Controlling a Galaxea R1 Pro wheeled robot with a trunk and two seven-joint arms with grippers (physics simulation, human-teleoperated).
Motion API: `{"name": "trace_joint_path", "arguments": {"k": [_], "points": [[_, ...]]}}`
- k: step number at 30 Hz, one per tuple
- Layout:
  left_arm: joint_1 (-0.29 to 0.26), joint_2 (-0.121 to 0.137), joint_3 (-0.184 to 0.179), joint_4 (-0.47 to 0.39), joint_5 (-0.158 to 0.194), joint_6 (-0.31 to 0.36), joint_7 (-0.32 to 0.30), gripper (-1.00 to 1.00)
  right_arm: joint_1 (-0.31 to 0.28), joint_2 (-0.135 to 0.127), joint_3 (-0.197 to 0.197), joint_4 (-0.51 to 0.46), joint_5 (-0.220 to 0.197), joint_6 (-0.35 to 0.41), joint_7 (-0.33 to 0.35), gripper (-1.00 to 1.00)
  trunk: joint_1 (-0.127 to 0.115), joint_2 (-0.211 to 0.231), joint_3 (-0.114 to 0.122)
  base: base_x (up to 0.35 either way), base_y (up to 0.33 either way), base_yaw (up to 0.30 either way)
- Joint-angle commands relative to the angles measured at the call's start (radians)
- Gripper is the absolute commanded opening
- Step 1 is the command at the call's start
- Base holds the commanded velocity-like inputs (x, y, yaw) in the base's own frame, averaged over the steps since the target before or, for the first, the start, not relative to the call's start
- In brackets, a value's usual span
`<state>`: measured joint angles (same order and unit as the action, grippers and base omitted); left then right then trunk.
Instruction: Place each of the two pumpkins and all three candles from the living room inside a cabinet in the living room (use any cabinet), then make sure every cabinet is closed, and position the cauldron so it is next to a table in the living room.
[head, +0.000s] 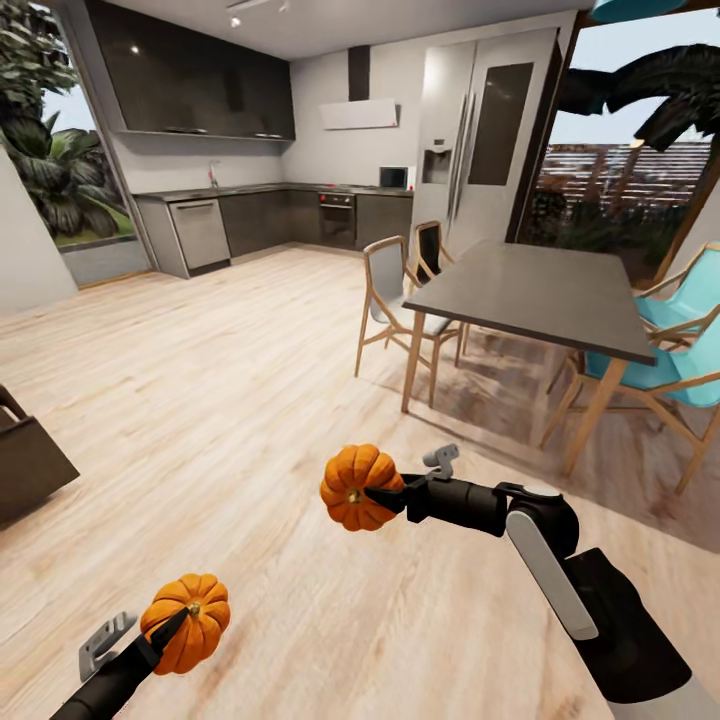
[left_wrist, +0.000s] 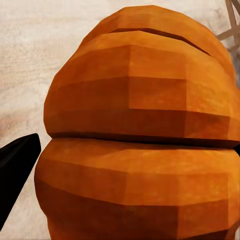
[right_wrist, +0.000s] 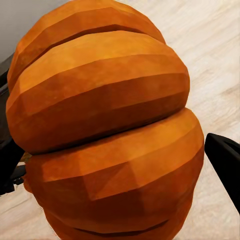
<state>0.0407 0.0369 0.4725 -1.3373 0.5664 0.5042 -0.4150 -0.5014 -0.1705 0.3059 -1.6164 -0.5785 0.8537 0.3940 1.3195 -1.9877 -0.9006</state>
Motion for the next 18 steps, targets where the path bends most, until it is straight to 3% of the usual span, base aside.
{"name": "trace_joint_path", "arguments": {"k": [1,13,14,18], "points": [[0.000,0.000,0.000,0.000,0.005,0.001,0.000,-1.00,0.000,0.000,0.000,0.000,-0.009,0.001,0.000,-1.00,0.000,0.000,0.000,0.255,0.234,0.008],[0.000,0.000,0.000,0.000,0.005,-0.001,0.001,-1.00,0.000,-0.002,0.000,0.000,-0.012,0.014,0.003,-1.00,0.000,0.000,0.000,0.212,0.269,0.002],[0.000,0.000,-0.001,0.000,0.006,0.000,0.001,-1.00,0.000,0.000,-0.006,0.000,-0.017,0.071,0.003,-1.00,0.000,0.000,0.000,0.236,0.236,0.006],[0.000,0.000,-0.003,0.000,0.007,0.002,0.001,-1.00,-0.001,0.002,-0.004,0.000,-0.015,0.110,0.001,-1.00,0.000,0.000,0.001,0.262,0.158,0.121]]}}
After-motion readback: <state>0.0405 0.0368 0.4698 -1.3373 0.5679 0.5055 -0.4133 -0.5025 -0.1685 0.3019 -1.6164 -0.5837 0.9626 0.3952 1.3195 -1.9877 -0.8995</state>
